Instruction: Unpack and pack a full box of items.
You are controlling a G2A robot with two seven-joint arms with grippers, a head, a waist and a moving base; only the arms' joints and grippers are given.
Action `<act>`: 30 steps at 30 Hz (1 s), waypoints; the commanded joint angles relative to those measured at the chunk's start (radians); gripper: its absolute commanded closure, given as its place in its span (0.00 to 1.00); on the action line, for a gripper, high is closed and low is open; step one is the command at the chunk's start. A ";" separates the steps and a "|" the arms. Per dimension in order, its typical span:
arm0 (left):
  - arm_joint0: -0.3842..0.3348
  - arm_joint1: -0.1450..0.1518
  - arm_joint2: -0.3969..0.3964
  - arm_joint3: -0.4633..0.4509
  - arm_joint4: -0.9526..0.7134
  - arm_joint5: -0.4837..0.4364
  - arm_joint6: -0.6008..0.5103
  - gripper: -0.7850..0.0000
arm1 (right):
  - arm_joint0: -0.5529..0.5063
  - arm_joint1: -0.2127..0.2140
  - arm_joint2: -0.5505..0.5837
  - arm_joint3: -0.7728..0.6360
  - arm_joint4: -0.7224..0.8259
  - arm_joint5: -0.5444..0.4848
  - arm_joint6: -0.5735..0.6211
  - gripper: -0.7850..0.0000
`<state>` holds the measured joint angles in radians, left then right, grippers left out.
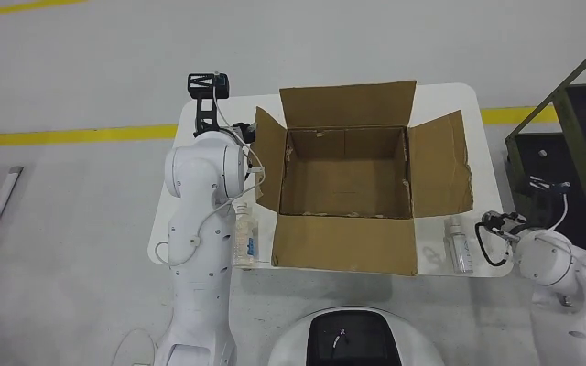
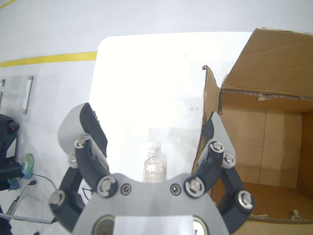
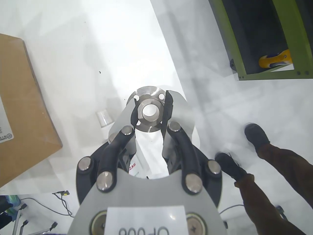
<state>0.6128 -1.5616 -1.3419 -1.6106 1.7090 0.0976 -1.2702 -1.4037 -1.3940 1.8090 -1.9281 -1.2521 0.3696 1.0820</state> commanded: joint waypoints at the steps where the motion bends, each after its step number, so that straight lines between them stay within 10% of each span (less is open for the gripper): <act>1: 0.000 0.000 0.000 0.000 0.000 0.000 0.000 0.00 | 0.001 0.001 -0.010 0.010 -0.004 -0.002 -0.002 1.00; 13: 0.000 0.000 0.000 0.000 0.000 0.000 0.000 0.00 | 0.001 0.006 -0.042 0.044 -0.022 -0.010 -0.002 1.00; 17: 0.000 0.000 0.000 0.000 0.000 0.000 0.000 0.00 | 0.001 0.008 -0.044 0.046 -0.023 -0.012 0.003 0.77; 21: 0.000 0.000 0.000 0.000 0.000 0.000 0.000 0.00 | -0.001 0.010 -0.047 0.050 -0.023 -0.017 0.003 0.88; 30: 0.000 0.000 0.000 0.000 0.000 0.000 0.000 0.00 | -0.007 0.014 -0.054 0.053 -0.023 -0.019 0.003 0.70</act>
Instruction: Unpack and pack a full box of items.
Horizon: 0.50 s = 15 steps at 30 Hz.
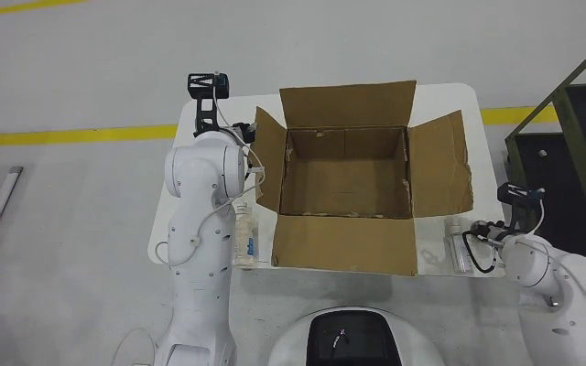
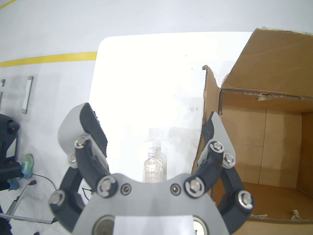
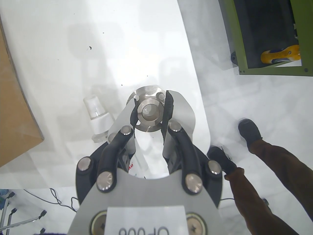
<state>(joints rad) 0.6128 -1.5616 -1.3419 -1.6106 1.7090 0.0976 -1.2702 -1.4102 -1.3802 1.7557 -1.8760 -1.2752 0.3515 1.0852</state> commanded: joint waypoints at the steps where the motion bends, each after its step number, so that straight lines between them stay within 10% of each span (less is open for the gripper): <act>1: 0.000 0.000 0.000 0.000 0.000 0.000 0.000 0.00 | -0.001 0.001 -0.001 0.001 0.002 -0.002 0.001 0.67; 12: 0.000 0.000 0.000 0.000 0.000 0.000 0.000 0.00 | -0.006 0.004 0.032 -0.075 0.071 0.009 -0.042 0.57; 15: 0.000 0.000 0.000 0.000 0.000 0.000 0.000 0.00 | -0.017 0.005 0.080 -0.154 0.127 -0.017 -0.149 0.72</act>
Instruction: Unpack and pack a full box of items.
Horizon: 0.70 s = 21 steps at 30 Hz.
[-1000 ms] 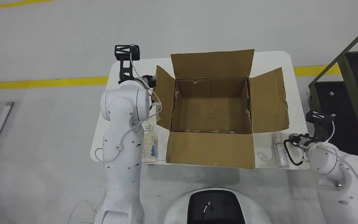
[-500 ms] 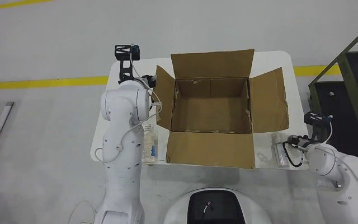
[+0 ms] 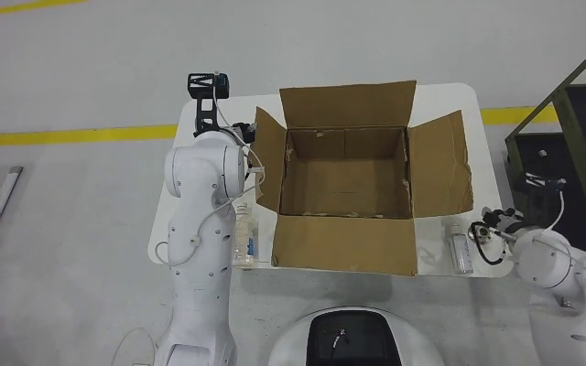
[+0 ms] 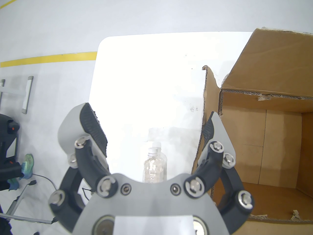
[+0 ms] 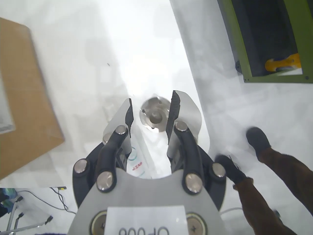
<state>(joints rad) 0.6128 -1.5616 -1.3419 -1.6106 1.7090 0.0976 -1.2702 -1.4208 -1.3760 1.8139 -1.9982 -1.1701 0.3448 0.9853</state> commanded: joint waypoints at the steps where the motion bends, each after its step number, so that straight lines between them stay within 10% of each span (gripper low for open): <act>1: 0.000 0.000 0.000 0.000 0.000 0.000 0.000 0.00 | -0.006 0.001 0.041 -0.065 0.042 -0.017 -0.093 0.81; 3: 0.000 0.000 0.000 0.000 0.000 0.000 0.000 0.00 | -0.007 0.001 0.077 -0.116 0.092 -0.038 -0.174 1.00; 10: 0.000 0.000 0.000 0.000 0.000 0.000 0.000 0.00 | -0.009 0.004 0.142 -0.272 0.267 -0.183 -0.359 1.00; 21: 0.026 0.001 -0.006 -0.018 -0.014 -0.010 0.041 0.00 | 0.004 0.013 0.002 -0.268 0.376 -0.273 -0.328 1.00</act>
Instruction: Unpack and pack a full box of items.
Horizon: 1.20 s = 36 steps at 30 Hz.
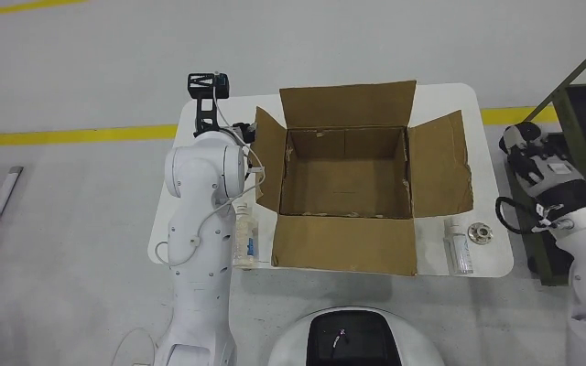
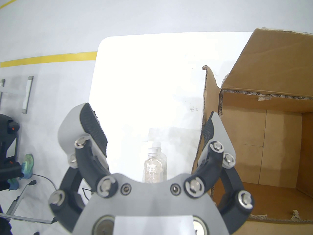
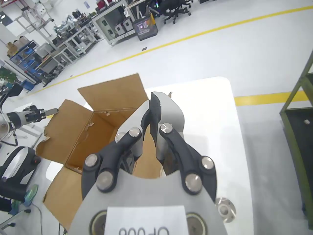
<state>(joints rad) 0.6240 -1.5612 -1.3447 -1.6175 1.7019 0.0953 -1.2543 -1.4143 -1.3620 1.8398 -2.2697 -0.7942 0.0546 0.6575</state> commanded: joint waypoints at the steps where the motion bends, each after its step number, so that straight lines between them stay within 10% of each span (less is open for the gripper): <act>1: 0.020 0.002 -0.006 -0.021 -0.008 -0.014 0.028 0.00 | -0.006 0.000 -0.040 0.008 -0.005 0.031 0.004 1.00; 15: 0.112 0.036 -0.138 -0.171 0.033 -0.225 0.048 0.00 | -0.010 0.006 -0.153 0.059 -0.009 0.082 0.024 1.00; 25: 0.250 0.068 -0.218 -0.267 -0.036 -0.505 -0.156 0.00 | 0.034 0.014 -0.197 0.097 -0.002 0.072 0.029 1.00; 36: 0.382 0.117 -0.140 -0.312 -0.120 -0.423 -0.238 0.00 | 0.061 0.022 -0.238 0.142 0.009 0.056 0.036 1.00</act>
<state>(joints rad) 1.0053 -1.4471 -1.4876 -1.9269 1.5944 -0.3427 -1.4780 -1.3577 -1.3411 1.6046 -2.1337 -0.7858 0.1120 0.6927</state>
